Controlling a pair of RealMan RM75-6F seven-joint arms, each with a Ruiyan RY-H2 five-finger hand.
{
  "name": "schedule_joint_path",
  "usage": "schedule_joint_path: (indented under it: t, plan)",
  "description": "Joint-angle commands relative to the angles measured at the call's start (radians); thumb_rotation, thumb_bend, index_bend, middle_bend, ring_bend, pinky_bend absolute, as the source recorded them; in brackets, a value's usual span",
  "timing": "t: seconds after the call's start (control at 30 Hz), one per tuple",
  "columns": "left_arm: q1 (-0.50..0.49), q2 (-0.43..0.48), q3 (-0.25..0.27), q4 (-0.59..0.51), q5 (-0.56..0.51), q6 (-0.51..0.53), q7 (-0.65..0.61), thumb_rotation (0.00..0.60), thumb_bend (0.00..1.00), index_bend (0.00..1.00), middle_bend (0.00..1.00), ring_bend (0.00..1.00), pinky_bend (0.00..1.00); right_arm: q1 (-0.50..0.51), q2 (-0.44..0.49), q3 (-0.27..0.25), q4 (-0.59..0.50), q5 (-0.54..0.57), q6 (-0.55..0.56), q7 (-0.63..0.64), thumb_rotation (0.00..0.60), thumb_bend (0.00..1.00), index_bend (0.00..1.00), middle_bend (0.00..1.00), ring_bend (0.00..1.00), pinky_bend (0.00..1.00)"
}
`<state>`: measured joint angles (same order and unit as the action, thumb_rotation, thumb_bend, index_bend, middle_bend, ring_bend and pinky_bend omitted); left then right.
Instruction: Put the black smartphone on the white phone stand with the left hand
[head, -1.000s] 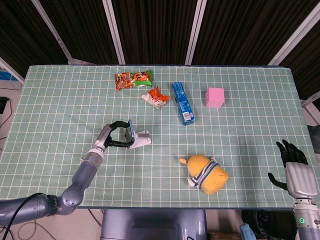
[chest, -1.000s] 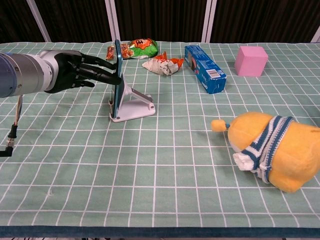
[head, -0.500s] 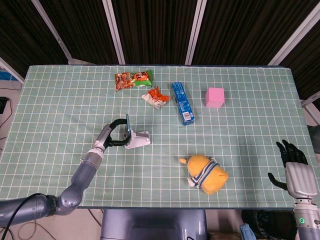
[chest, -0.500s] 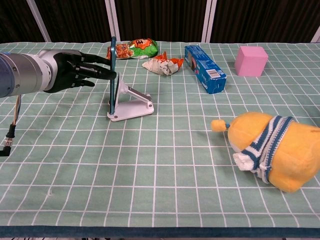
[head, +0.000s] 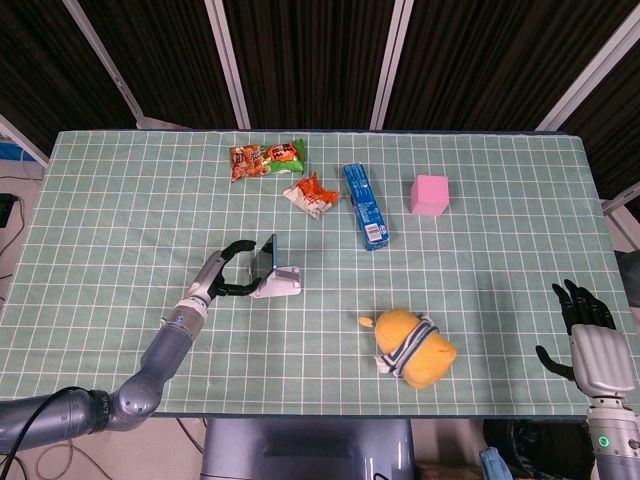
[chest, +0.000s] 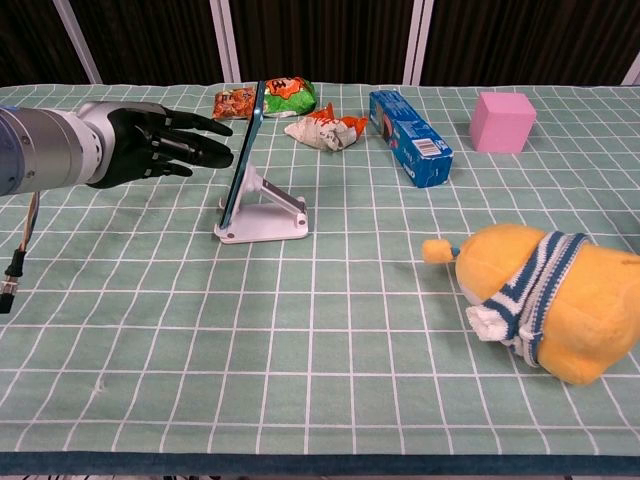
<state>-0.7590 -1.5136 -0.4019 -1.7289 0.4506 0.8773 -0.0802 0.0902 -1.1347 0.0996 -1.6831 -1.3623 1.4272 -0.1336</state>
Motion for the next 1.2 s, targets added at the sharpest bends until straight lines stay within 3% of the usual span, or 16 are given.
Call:
schedule_joint_path:
  t: [0.03, 0.37, 0.63, 0.83, 0.9, 1.03, 1.2]
  plan:
    - [0.0, 0.002, 0.003, -0.003, 0.003, -0.003, -0.001, 0.6, 0.3, 0.16, 0.13, 0.0, 0.0, 0.0, 0.0, 0.0, 0.0, 0.0, 0.0, 0.0, 0.6, 0.35, 0.0, 0.0, 0.0, 0.12]
    - [0.023, 0.03, 0.029, -0.049, 0.062, 0.016, -0.003, 0.6, 0.25, 0.06, 0.02, 0.0, 0.0, 0.0, 0.0, 0.0, 0.0, 0.0, 0.0, 0.001, 0.6, 0.35, 0.0, 0.0, 0.0, 0.12]
    - [0.114, 0.145, 0.081, -0.156, 0.219, 0.074, -0.005, 0.6, 0.22, 0.02, 0.0, 0.0, 0.0, -0.001, 0.0, -0.001, 0.001, -0.002, 0.001, 0.0, 0.6, 0.35, 0.0, 0.0, 0.0, 0.12]
    - [0.203, 0.258, 0.202, -0.206, 0.426, 0.167, 0.082, 0.6, 0.18, 0.0, 0.0, 0.0, 0.0, -0.002, -0.001, -0.002, 0.001, -0.004, 0.004, -0.004, 0.6, 0.35, 0.0, 0.0, 0.0, 0.12]
    - [0.251, 0.286, 0.256, -0.206, 0.532, 0.244, 0.124, 0.6, 0.17, 0.0, 0.0, 0.0, 0.0, -0.002, -0.001, -0.002, 0.002, -0.005, 0.005, -0.005, 0.6, 0.35, 0.0, 0.0, 0.0, 0.12]
    - [0.341, 0.308, 0.35, -0.168, 0.723, 0.397, 0.196, 0.6, 0.16, 0.0, 0.0, 0.0, 0.0, -0.003, -0.001, -0.003, 0.002, -0.008, 0.007, -0.003, 0.6, 0.35, 0.0, 0.0, 0.0, 0.12]
    - [0.444, 0.298, 0.43, -0.09, 0.896, 0.56, 0.245, 0.6, 0.14, 0.0, 0.0, 0.0, 0.0, -0.004, -0.001, -0.004, 0.003, -0.011, 0.009, -0.002, 0.6, 0.35, 0.0, 0.0, 0.0, 0.12]
